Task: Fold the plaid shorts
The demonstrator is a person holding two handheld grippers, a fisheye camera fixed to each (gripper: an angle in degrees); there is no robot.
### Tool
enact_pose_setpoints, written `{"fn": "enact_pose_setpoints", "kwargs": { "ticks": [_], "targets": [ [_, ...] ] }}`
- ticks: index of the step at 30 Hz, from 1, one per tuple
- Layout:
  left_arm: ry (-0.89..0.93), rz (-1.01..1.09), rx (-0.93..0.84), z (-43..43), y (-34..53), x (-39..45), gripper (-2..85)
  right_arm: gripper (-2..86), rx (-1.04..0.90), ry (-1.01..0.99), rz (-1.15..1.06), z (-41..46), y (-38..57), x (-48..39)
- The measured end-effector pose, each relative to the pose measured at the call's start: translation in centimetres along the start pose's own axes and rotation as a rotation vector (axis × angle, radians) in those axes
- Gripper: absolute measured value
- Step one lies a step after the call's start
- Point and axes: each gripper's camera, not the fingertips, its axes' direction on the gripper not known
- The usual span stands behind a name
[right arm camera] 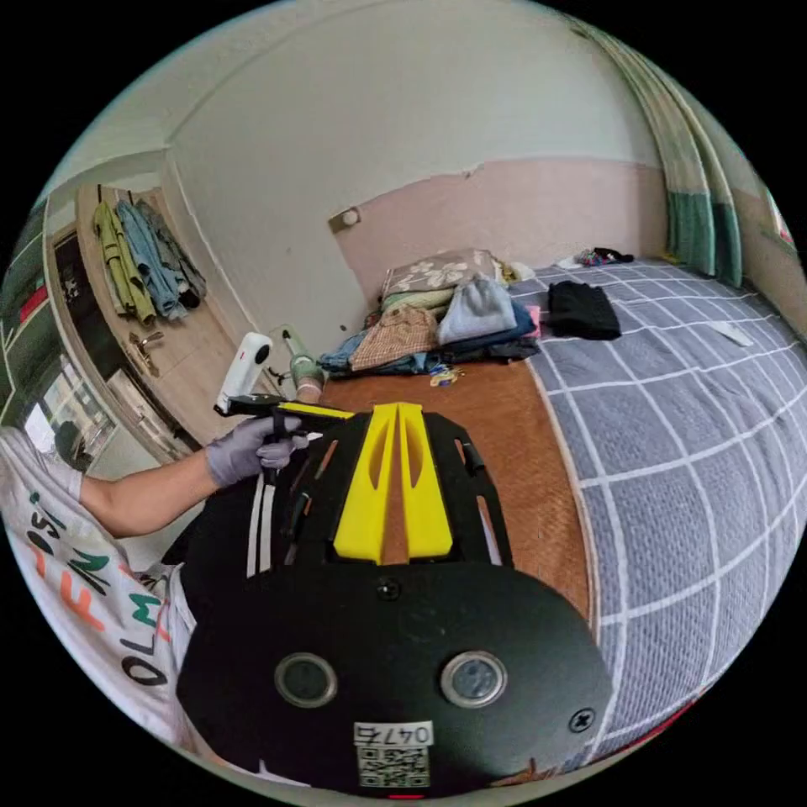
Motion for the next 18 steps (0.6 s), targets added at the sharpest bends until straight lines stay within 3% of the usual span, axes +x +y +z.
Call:
{"fn": "enact_pose_setpoints", "kwargs": {
  "ticks": [6, 9, 14, 18],
  "targets": [
    [0.015, -0.028, 0.005, 2.0, 5.0, -4.8, -1.0, -1.1, -0.134, -0.087, -0.087, 9.7, -3.6, -5.7],
    [-0.129, -0.017, 0.021, 1.2, 6.1, -5.1, -1.0, -1.0, -0.163, -0.114, -0.087, 13.5, -5.5, -7.1],
    [-0.236, -0.201, 0.053, 0.6, 9.8, -8.4, -1.0, -0.4, -0.187, -0.126, -0.154, 19.8, -12.6, -10.7],
    [-0.19, -0.344, 0.096, 0.3, 12.0, -11.3, -1.0, 0.6, -0.215, -0.098, -0.261, 25.5, -19.2, -14.2]
  ]
}}
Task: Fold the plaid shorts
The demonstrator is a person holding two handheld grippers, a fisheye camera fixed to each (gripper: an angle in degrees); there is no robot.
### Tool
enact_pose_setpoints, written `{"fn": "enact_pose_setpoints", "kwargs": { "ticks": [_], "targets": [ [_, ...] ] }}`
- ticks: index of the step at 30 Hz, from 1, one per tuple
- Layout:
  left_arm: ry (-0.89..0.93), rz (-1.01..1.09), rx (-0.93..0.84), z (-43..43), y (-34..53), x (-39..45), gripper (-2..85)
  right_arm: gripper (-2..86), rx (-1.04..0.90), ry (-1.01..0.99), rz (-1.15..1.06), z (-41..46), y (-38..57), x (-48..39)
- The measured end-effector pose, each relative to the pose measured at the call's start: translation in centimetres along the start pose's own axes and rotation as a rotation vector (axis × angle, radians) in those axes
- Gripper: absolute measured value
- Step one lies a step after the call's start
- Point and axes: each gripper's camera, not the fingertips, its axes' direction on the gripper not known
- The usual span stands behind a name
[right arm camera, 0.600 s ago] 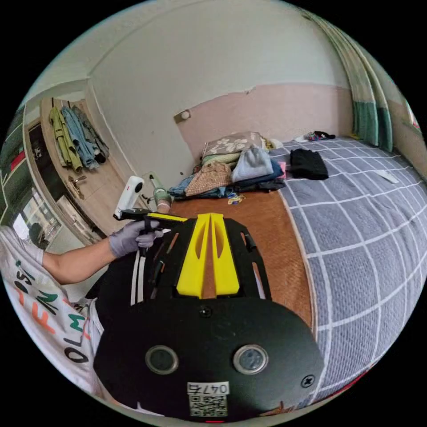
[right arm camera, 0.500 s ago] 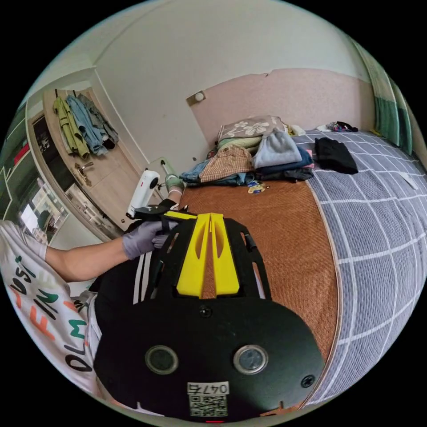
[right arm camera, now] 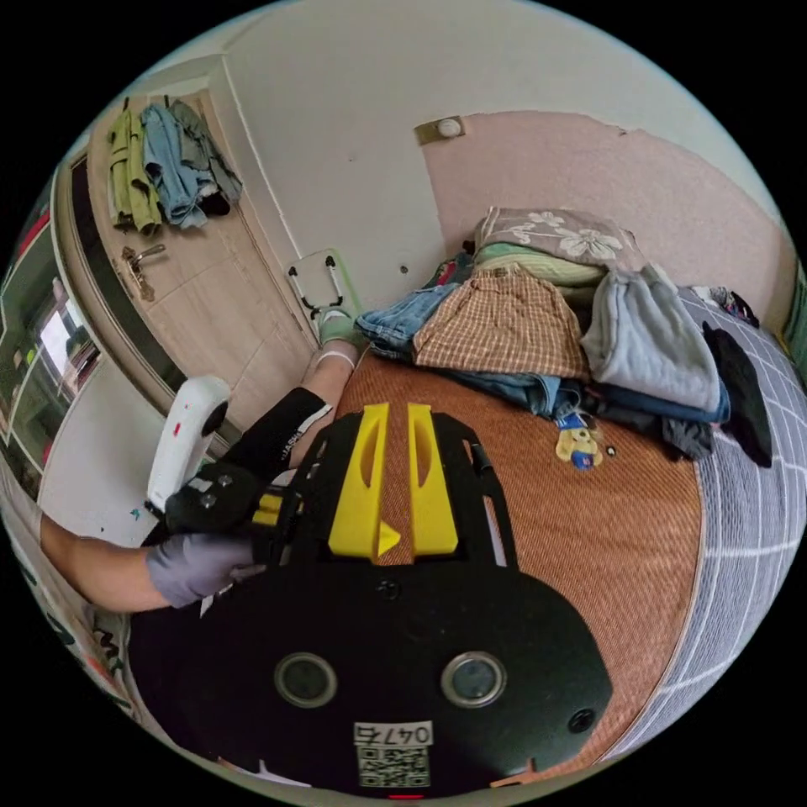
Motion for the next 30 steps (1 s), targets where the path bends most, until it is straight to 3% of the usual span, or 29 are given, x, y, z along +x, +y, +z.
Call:
{"fn": "enact_pose_setpoints", "kwargs": {
  "ticks": [3, 8, 10, 13, 15, 22, 30],
  "targets": [
    [0.039, -0.073, 0.019, 0.5, 1.0, -1.8, -1.0, 2.0, -0.034, -0.012, 0.025, 4.5, -5.5, -0.2],
    [0.067, -0.097, 0.002, 2.3, 2.3, -3.1, -1.0, 8.3, -0.09, 0.241, -0.049, 10.6, -11.8, -2.7],
    [0.075, -0.102, -0.005, 2.8, 2.8, -3.5, -1.0, 9.4, -0.114, 0.257, -0.056, 12.2, -13.1, -3.2],
    [0.088, -0.109, -0.009, 3.7, 3.5, -3.9, -1.0, 5.1, -0.198, 0.313, -0.042, 14.2, -14.9, -3.2],
    [0.104, -0.11, -0.014, 4.2, 3.9, -4.0, -1.0, 0.9, -0.196, 0.398, -0.041, 14.0, -15.6, -3.1],
    [0.045, -0.14, 0.056, 4.6, 6.0, -3.9, -1.0, -1.1, -0.13, 0.251, -0.015, 6.3, -15.0, -1.7],
    [-0.049, -0.141, 0.197, 3.5, 9.5, -2.9, -1.0, -1.2, -0.27, 0.211, -0.068, -1.2, -6.4, 0.6]
  ]
}}
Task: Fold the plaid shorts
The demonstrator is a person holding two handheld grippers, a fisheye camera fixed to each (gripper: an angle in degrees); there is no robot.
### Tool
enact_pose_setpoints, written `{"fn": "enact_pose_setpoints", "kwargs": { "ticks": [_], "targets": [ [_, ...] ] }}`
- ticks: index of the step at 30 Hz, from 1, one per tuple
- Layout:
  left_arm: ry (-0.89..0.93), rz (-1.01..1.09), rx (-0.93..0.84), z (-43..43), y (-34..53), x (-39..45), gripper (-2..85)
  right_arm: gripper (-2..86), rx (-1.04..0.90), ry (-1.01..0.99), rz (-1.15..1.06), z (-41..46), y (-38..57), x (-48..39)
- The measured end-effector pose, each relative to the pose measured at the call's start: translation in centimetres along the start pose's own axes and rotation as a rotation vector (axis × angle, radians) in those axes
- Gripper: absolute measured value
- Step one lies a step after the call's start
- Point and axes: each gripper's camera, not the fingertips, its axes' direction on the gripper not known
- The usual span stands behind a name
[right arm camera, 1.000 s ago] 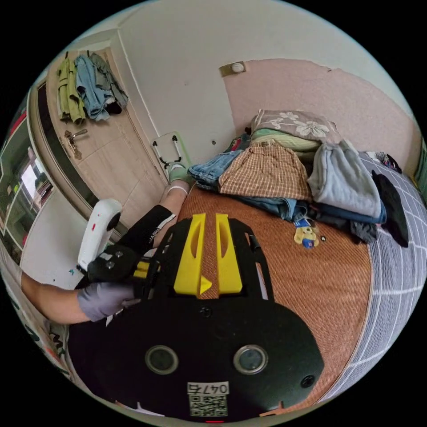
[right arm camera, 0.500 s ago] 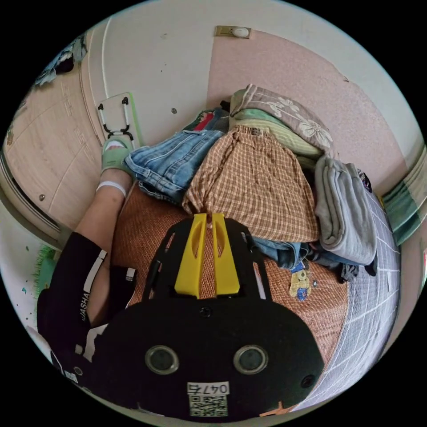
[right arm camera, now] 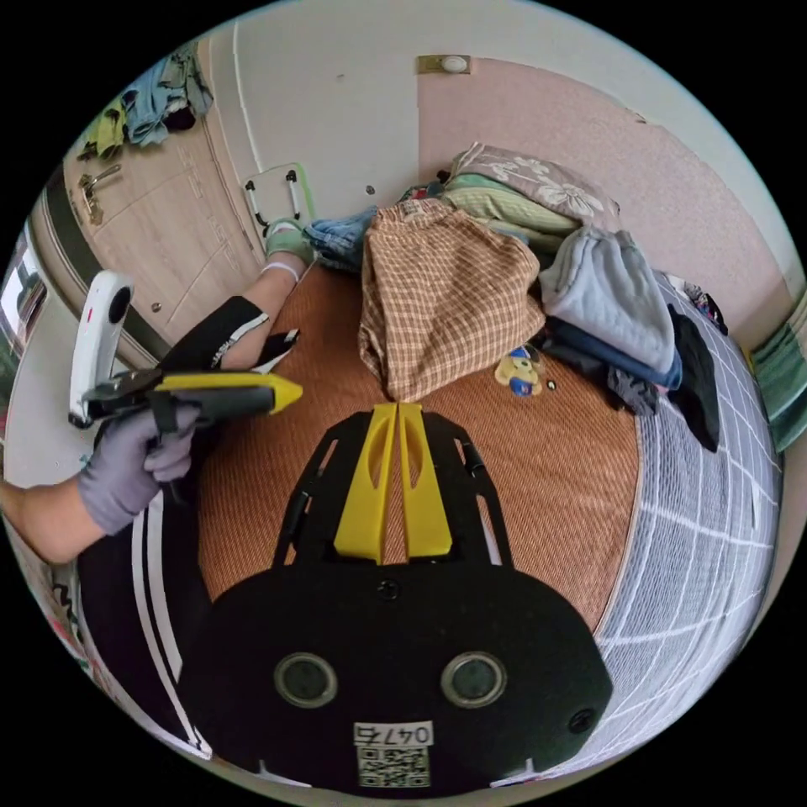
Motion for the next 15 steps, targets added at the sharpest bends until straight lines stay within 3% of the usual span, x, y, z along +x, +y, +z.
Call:
{"fn": "enact_pose_setpoints", "kwargs": {
  "ticks": [4, 10, 12, 15],
  "targets": [
    [-0.027, -0.001, 0.028, -0.1, 1.3, 0.3, -1.0, -1.1, -0.078, -0.029, 0.079, -2.6, 7.2, 1.1],
    [-0.075, 0.09, 0.018, 0.3, 2.9, 2.3, -1.0, 1.1, -0.432, 0.159, 0.067, -3.5, 14.8, 2.2],
    [-0.079, 0.128, 0.004, 0.5, 3.3, 3.1, -1.0, 5.4, -0.436, 0.217, 0.142, -4.6, 16.1, 3.5],
    [-0.075, 0.178, -0.021, 1.1, 3.8, 4.2, -1.0, 7.5, -0.285, 0.197, 0.278, -7.3, 17.1, 5.5]
  ]
}}
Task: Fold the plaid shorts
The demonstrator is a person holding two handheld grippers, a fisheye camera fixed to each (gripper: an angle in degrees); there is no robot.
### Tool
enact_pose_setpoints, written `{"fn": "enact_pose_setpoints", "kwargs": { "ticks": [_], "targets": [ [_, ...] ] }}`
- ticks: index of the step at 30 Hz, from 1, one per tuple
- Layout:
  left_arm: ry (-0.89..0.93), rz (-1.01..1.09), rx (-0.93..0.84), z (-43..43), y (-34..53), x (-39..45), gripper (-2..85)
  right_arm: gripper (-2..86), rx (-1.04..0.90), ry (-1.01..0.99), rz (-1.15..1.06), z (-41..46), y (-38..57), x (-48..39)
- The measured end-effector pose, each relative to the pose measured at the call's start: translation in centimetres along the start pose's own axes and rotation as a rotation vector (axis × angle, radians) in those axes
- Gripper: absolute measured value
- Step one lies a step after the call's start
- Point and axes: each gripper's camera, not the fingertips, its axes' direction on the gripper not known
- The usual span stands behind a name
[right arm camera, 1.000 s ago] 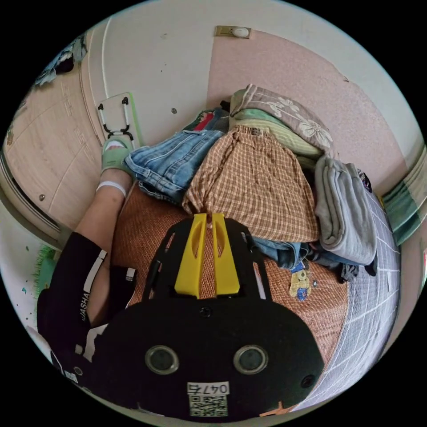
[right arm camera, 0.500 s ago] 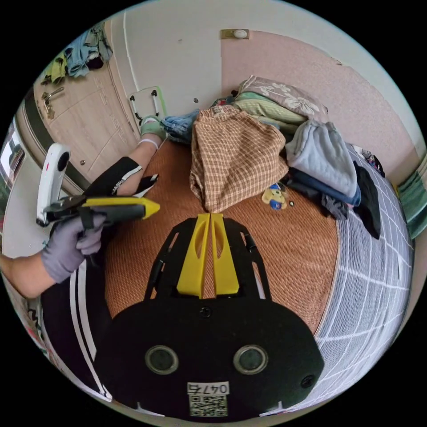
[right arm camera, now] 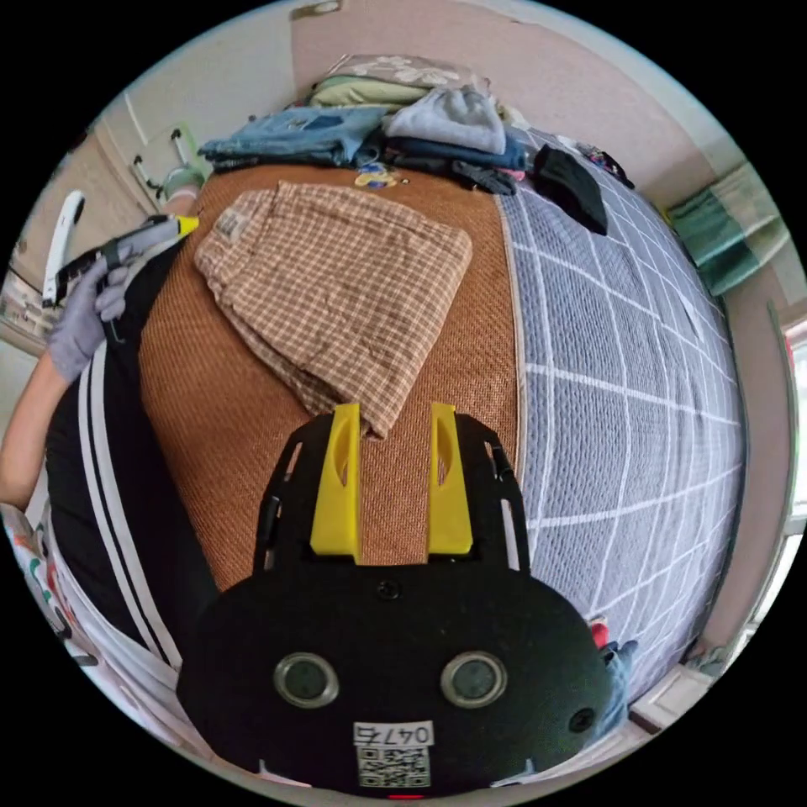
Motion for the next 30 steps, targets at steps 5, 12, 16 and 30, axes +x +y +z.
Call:
{"fn": "enact_pose_setpoints", "kwargs": {
  "ticks": [5, 12, 16, 30],
  "targets": [
    [-0.012, 0.081, -0.039, 1.1, 0.1, 2.4, -1.0, 7.2, 0.052, -0.146, 0.151, 1.1, -0.9, 2.4],
    [0.044, 0.121, -0.043, 2.0, -0.3, 3.8, -1.0, 4.9, 0.008, -0.171, 0.108, 3.0, -1.8, 1.2],
    [0.044, 0.107, -0.065, 3.1, -0.9, 4.0, -1.0, 4.5, -0.029, -0.151, 0.077, 3.8, -1.6, 1.3],
    [0.018, -0.034, -0.223, 6.7, -2.4, 3.3, -1.0, 3.4, -0.098, -0.134, 0.117, 6.9, -1.7, 2.1]
  ]
}}
